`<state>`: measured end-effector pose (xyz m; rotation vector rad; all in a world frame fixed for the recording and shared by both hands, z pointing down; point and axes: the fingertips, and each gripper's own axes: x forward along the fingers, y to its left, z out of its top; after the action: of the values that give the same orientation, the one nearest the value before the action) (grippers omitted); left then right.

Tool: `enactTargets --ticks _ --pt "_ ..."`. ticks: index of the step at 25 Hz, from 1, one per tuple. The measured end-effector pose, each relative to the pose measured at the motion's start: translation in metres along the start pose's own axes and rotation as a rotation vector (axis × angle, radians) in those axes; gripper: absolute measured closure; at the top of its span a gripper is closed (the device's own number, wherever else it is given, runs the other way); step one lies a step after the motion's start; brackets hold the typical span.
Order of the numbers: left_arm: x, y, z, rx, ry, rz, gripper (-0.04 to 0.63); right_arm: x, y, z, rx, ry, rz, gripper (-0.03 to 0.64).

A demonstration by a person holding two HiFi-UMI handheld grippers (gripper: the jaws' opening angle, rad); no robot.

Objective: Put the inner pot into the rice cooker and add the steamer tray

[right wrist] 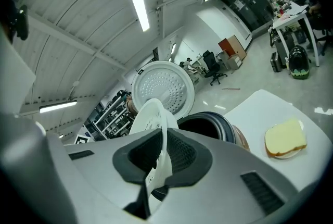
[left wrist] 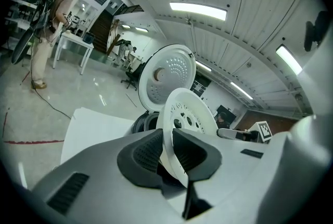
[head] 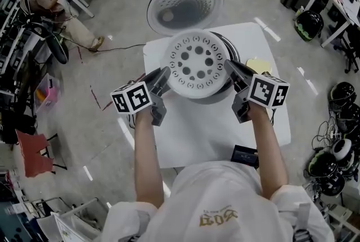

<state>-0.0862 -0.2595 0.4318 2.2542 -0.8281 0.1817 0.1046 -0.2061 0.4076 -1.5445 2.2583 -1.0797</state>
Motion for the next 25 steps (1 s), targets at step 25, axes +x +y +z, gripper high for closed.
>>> enactTargets --ticks 25 --pt "0.046 0.013 -0.014 -0.002 0.072 0.065 0.504 0.025 -0.062 -0.006 -0.033 0.094 -0.076 0.563"
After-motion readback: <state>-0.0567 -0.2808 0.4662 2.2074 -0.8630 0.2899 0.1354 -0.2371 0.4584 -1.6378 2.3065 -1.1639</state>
